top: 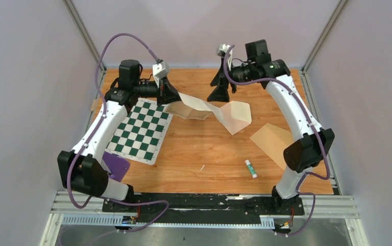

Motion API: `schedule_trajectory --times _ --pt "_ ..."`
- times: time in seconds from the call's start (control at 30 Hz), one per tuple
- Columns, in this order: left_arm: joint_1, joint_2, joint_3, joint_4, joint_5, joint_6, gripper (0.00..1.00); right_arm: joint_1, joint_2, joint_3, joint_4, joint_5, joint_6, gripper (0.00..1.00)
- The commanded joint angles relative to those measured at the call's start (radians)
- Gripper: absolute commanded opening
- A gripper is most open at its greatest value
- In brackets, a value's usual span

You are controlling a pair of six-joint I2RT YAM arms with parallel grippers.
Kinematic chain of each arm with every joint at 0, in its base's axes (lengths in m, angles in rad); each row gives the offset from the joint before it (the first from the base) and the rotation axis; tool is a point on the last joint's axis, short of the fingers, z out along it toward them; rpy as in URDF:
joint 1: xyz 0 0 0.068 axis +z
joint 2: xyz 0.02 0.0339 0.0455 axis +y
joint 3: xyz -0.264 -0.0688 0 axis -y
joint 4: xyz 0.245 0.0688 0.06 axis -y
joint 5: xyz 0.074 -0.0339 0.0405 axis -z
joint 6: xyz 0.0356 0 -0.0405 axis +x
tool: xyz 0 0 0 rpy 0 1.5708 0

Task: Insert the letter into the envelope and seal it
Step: Fold the letter.

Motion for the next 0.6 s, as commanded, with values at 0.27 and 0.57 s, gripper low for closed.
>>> schedule_trajectory --times 0.27,0.57 --pt "-0.018 -0.097 0.05 0.018 -0.002 -0.028 0.01 0.087 -0.129 -0.221 0.049 -0.061 -0.182 0.92" --pt "-0.019 -0.102 0.058 -0.008 0.03 -0.028 0.09 0.087 -0.099 -0.194 0.049 -0.082 -0.173 0.7"
